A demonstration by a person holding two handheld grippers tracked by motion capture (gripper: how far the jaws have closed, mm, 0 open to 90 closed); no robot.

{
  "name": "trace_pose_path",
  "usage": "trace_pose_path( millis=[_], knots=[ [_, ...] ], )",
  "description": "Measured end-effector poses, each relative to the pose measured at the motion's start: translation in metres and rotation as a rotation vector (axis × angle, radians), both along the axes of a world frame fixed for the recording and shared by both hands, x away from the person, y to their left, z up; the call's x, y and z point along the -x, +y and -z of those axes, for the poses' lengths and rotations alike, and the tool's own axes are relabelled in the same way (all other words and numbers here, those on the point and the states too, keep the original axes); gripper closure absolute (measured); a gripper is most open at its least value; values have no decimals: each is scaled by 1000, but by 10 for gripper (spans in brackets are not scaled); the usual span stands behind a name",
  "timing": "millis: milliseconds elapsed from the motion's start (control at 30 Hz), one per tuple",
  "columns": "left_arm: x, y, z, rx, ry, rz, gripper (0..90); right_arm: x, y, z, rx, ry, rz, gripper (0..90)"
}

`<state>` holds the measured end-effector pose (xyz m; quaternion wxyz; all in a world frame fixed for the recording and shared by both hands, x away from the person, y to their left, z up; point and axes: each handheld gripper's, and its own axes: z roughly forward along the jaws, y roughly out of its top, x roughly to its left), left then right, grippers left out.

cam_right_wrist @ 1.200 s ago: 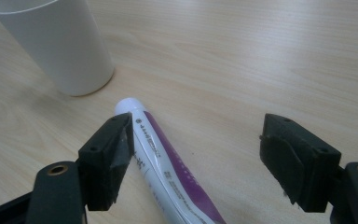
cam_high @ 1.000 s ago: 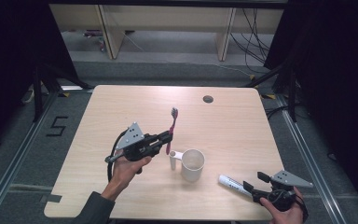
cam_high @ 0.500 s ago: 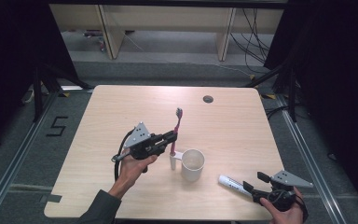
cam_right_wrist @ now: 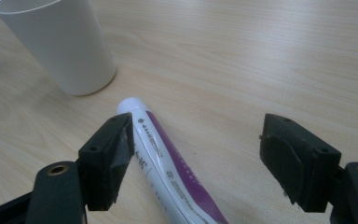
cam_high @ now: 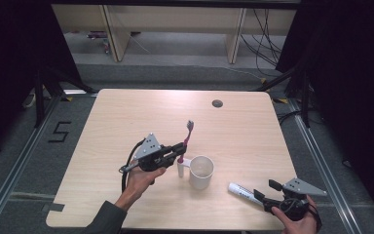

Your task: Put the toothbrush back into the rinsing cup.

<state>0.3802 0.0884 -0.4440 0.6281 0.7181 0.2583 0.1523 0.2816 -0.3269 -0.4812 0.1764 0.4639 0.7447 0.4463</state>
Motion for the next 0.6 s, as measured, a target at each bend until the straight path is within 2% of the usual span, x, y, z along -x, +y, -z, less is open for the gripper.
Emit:
trace_pose_path(
  millis=[67,100,200,233,267,300,467,500,533,600],
  knots=[
    [1,1,2,1,7,-2,830,-1,-1,0,12,-20,-4,271],
    [1,2,3,-5,2,-1,830,0,0,0,1,0,-2,271],
    [3,3,8,-21,6,0,830,0,0,0,0,-1,-2,271],
    [4,4,10,-26,11,1,830,-1,-1,0,11,-17,-5,271],
    [4,4,10,-26,11,1,829,-1,-1,0,11,-17,-5,271],
    [5,4,12,-36,7,2,829,0,0,0,7,2,2,271],
    [5,6,14,-27,13,8,828,-1,1,1,9,-4,-6,271],
    [6,7,14,-42,19,0,828,-1,1,1,9,-4,-6,271],
    [6,8,15,-38,18,4,828,-1,0,1,28,-8,-5,272],
    [7,8,15,-48,21,-1,828,-1,-1,0,19,-9,-12,271]
  ],
)
